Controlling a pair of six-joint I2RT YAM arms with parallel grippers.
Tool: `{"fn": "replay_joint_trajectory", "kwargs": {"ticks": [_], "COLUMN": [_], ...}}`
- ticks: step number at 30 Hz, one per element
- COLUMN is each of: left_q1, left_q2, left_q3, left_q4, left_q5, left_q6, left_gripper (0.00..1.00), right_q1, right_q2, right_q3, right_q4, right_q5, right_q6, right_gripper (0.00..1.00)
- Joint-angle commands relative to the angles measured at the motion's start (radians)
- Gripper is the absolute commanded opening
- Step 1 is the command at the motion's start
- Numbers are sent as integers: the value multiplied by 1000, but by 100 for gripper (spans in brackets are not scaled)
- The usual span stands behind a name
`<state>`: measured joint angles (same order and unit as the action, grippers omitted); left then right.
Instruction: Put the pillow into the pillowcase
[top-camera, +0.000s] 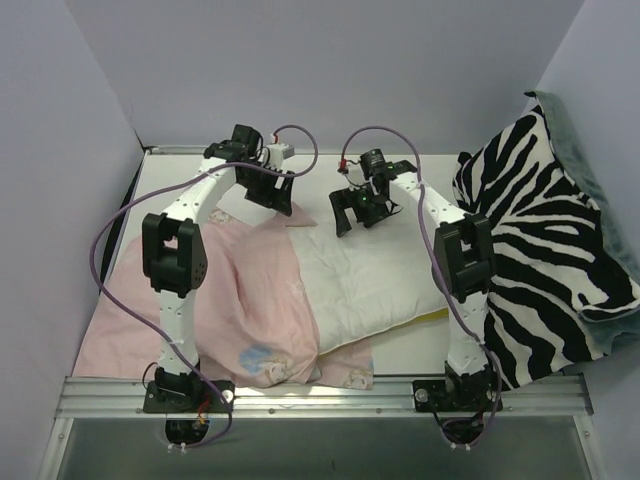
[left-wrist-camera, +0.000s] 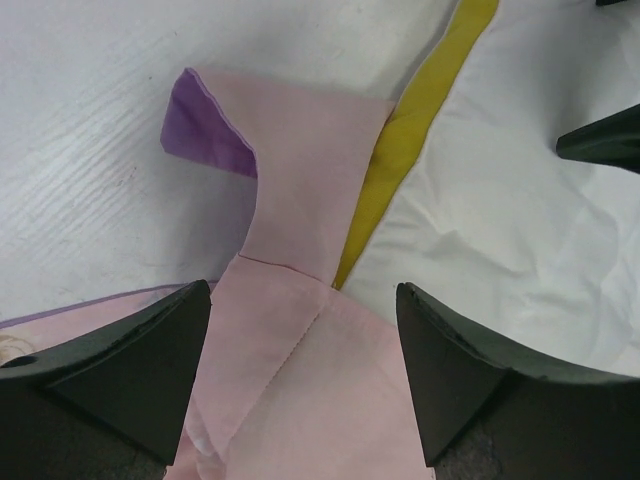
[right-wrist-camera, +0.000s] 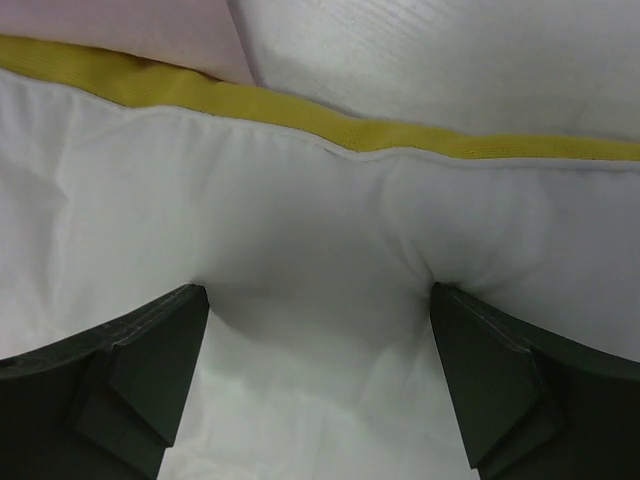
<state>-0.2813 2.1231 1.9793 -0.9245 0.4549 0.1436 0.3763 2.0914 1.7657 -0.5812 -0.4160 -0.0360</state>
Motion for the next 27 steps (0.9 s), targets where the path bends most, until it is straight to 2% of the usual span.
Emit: {"fn": "replay_joint_trajectory", "kwargs": {"ticks": [1,4,7,8,9,10,11,12,16,21,27], "left_q1": [8,17,24,25,25,27,25,25,11,-42,-91], "left_q2": [37,67,99,106,110,116,121,124,118,101,127], "left_q3": [16,12,6,4,1,1,4,9,93,162,171], "left_q4": [-33,-31,-30,-30,-30,-30,-28,-28,-17,120,358], "left_q5": [5,8,39,69,80,94,109,148,295,442,493], "left_q6": [17,11,1,-1,1,1,2,2,-59,-212,-474], "left_gripper": [84,82,73,67,53,47,41,29,6,2,0], "right_q1": [33,47,46,42,42,39,35,32,26,58,82], "right_q2": [12,45,84,93,91,90,76,64,-40,-180,-266], "right_q3": [22,-2,-14,-14,-15,-20,-23,-25,-54,-91,-132], "right_q4": [-62,-62,-62,-63,-65,-63,-62,-62,-14,66,110], "right_q5": [60,20,-20,-42,-56,-66,-101,-119,-243,-381,-432], "right_q6": [-50,-48,-33,-30,-30,-24,-19,-13,30,103,156], "right_gripper": [99,91,56,37,27,17,3,0,0,0,0]}}
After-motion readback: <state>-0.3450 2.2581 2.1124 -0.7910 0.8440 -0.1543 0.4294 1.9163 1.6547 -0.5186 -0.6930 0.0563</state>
